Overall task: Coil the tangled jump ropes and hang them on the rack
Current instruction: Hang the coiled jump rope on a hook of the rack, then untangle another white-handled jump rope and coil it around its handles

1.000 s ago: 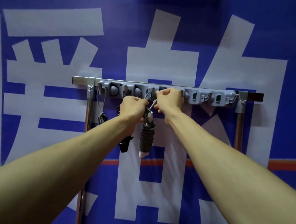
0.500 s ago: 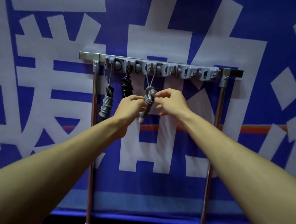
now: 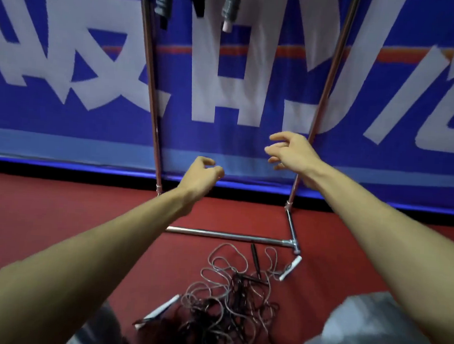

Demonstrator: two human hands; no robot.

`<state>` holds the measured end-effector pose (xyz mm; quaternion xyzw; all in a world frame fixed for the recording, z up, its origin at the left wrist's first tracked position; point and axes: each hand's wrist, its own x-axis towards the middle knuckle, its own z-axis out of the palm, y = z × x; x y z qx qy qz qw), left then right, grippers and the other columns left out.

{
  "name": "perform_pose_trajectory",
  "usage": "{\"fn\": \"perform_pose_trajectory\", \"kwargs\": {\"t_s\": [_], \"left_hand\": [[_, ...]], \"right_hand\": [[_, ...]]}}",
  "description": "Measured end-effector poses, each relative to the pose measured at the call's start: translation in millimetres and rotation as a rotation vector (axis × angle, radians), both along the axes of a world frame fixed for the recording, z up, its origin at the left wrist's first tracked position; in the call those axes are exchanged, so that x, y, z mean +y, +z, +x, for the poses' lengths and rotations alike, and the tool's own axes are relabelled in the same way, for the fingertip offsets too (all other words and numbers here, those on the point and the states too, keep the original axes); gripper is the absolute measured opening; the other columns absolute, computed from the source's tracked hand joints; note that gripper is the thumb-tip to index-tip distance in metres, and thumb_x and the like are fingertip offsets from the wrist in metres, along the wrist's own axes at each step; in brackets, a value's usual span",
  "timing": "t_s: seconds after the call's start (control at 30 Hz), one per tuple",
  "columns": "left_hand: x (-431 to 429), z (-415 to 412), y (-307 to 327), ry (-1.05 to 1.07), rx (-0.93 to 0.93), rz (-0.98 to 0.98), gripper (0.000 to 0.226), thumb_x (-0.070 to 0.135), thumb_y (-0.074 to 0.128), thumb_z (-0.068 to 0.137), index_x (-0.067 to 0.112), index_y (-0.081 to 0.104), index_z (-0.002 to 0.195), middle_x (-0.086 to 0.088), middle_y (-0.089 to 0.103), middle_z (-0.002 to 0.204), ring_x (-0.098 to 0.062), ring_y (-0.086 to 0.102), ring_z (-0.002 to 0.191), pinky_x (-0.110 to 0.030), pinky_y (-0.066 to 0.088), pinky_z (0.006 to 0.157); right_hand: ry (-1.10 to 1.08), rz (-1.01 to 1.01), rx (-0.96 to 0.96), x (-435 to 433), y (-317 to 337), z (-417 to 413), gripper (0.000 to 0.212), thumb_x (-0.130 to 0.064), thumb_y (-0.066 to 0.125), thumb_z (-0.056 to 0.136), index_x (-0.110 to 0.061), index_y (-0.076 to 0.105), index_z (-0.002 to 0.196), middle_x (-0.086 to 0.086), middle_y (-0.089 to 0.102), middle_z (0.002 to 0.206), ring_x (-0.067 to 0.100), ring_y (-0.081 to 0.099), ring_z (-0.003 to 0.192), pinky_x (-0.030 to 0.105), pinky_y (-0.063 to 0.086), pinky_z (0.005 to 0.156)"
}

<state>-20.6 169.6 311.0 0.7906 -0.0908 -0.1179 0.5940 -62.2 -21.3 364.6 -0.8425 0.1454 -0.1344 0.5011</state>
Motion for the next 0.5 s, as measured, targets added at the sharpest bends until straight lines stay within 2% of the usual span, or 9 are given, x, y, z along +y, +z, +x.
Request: {"fn": "perform_pose_trajectory", "kwargs": {"t_s": [0.13,0.23,0.3,0.4,0.5], "left_hand": [[-0.2,-8.4,-66.3,-0.098,0.021,0.152,0.013,0.021,0.064,0.079,0.017,0.057,0.090,0.001,0.061,0.081,-0.020,0.057,0.083,-0.031,0.045,0.082],[2.7,-4.1,-111.9,-0.123,0.097,0.214,0.004,0.022,0.062,0.070,0.020,0.060,0.072,-0.004,0.061,0.077,-0.020,0.054,0.076,-0.033,0.046,0.078],[6.4,5.8,-146.7,-0.114,0.156,0.271,0.011,0.025,0.060,0.070,0.017,0.061,0.064,-0.005,0.062,0.070,-0.021,0.055,0.073,-0.038,0.051,0.079],[16.2,17.3,-201.5,-0.155,0.261,0.397,0.017,0.019,0.060,0.081,0.013,0.065,0.067,-0.008,0.065,0.075,-0.022,0.057,0.074,-0.041,0.053,0.085],[25.5,24.2,-251.1,-0.175,0.355,0.502,0.015,0.011,0.055,0.090,0.005,0.068,0.084,-0.014,0.065,0.082,-0.024,0.058,0.074,-0.040,0.053,0.083]], "right_hand": [[0.002,0.030,0.101,-12.5,-70.1,-10.4,0.024,-0.009,0.062,0.088,-0.009,0.061,0.112,0.004,0.061,0.083,0.021,0.063,0.078,0.036,0.055,0.073],[0.003,0.082,0.192,-14.8,-127.6,-0.7,0.020,-0.006,0.063,0.088,-0.010,0.061,0.107,0.005,0.060,0.075,0.019,0.060,0.069,0.028,0.052,0.060],[0.001,0.105,0.255,-9.7,-170.4,9.0,0.018,-0.005,0.062,0.088,-0.009,0.061,0.105,0.007,0.061,0.077,0.015,0.058,0.063,0.022,0.051,0.052],[0.069,0.124,0.385,7.2,-236.2,21.3,0.018,-0.005,0.061,0.089,-0.007,0.061,0.106,0.006,0.061,0.075,0.013,0.057,0.060,0.022,0.052,0.052],[0.114,0.149,0.494,23.8,-292.9,28.8,0.017,-0.005,0.061,0.089,-0.007,0.062,0.106,0.000,0.059,0.072,0.013,0.057,0.061,0.026,0.052,0.056]]}}
